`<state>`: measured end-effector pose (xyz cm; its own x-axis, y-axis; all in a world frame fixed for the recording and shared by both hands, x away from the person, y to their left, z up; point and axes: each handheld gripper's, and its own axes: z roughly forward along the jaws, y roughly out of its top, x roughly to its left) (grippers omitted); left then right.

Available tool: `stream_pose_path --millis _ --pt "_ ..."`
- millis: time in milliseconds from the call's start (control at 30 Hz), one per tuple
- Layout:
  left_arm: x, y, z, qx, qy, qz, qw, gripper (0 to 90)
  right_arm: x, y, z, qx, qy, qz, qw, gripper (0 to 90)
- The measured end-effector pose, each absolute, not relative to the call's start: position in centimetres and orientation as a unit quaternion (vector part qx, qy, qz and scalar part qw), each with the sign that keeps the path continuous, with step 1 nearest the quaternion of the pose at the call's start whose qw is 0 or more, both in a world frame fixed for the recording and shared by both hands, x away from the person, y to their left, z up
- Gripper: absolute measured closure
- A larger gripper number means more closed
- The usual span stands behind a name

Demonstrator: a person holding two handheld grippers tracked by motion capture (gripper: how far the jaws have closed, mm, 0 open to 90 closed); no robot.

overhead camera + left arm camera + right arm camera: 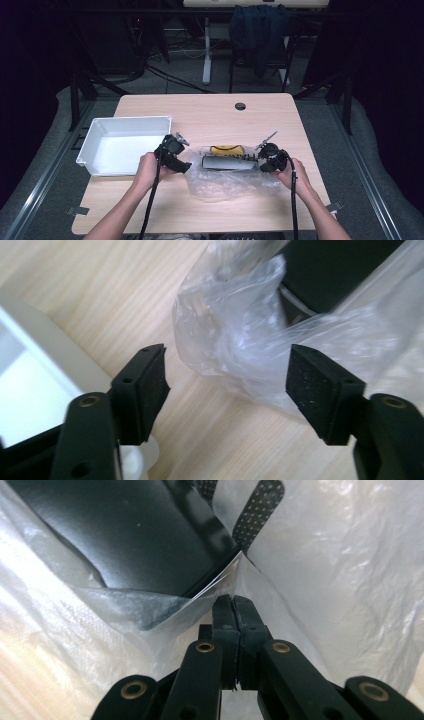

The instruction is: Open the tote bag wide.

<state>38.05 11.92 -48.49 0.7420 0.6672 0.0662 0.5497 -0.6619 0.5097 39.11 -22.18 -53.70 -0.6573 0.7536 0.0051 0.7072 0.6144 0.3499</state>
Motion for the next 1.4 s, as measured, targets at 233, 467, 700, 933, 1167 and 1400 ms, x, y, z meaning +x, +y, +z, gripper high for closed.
stream_pose_path --millis 233,467,700,933,1167,1400 --pt "36.9 11.5 -47.5 0.899 0.327 0.123 0.264 30.7 38.2 -23.3 -51.3 0.397 0.894 0.189 0.082 55.7" --pt "37.7 12.6 -48.0 0.894 0.34 0.105 0.271 26.4 36.3 -23.0 -48.3 0.373 0.89 0.239 0.105 49.1" --pt "36.1 10.2 -48.1 0.913 0.288 0.085 0.278 33.5 34.8 -20.9 -49.5 0.321 0.912 0.228 0.113 48.9" --pt "36.1 8.6 -52.8 0.936 0.265 0.073 0.221 67.6 35.4 -21.1 -52.3 0.348 0.915 0.159 0.126 82.5" --pt "35.9 8.4 -54.0 0.941 0.253 0.045 0.22 82.2 36.2 -21.7 -53.9 0.355 0.914 0.16 0.11 90.0" --pt "35.5 8.6 -54.9 0.943 0.259 0.01 0.21 85.0 36.7 -21.9 -54.8 0.373 0.91 0.151 0.096 90.0"
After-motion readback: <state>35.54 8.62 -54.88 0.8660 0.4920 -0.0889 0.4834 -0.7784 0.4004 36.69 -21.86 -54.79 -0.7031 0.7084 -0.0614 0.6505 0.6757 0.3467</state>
